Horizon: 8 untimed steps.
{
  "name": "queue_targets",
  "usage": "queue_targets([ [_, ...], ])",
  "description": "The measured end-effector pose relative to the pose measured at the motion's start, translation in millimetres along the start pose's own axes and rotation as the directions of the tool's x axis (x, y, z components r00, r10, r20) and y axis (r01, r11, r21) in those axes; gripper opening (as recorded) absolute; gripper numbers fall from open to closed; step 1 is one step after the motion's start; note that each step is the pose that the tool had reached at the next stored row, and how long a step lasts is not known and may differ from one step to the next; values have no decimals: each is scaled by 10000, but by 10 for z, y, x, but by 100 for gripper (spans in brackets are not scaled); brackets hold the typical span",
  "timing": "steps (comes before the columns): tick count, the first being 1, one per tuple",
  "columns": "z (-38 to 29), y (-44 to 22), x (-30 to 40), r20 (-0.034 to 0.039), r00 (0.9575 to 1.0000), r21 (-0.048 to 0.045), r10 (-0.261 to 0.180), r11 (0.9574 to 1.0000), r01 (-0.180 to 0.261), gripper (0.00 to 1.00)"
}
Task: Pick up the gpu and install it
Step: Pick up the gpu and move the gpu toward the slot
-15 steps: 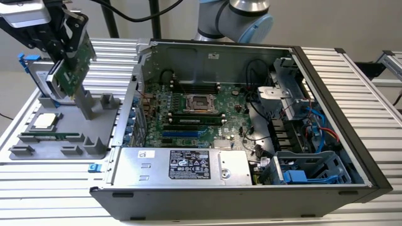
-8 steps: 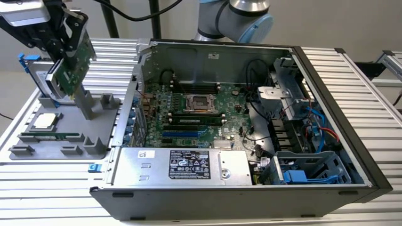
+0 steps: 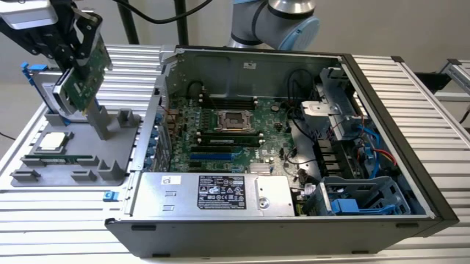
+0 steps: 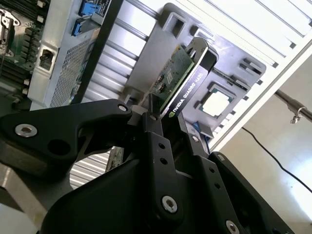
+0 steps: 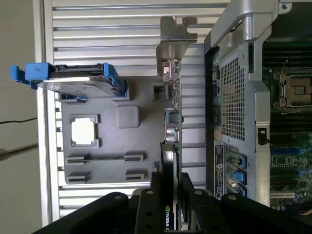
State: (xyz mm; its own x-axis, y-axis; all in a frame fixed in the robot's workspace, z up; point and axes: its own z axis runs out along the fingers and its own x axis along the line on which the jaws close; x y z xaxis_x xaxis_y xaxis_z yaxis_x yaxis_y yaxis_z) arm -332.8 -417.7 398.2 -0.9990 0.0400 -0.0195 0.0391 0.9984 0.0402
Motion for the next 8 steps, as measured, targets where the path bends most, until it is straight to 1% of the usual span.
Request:
queue_targets([
  [8,-37,2,0,1,10000,-1,2,10000,-2,0],
])
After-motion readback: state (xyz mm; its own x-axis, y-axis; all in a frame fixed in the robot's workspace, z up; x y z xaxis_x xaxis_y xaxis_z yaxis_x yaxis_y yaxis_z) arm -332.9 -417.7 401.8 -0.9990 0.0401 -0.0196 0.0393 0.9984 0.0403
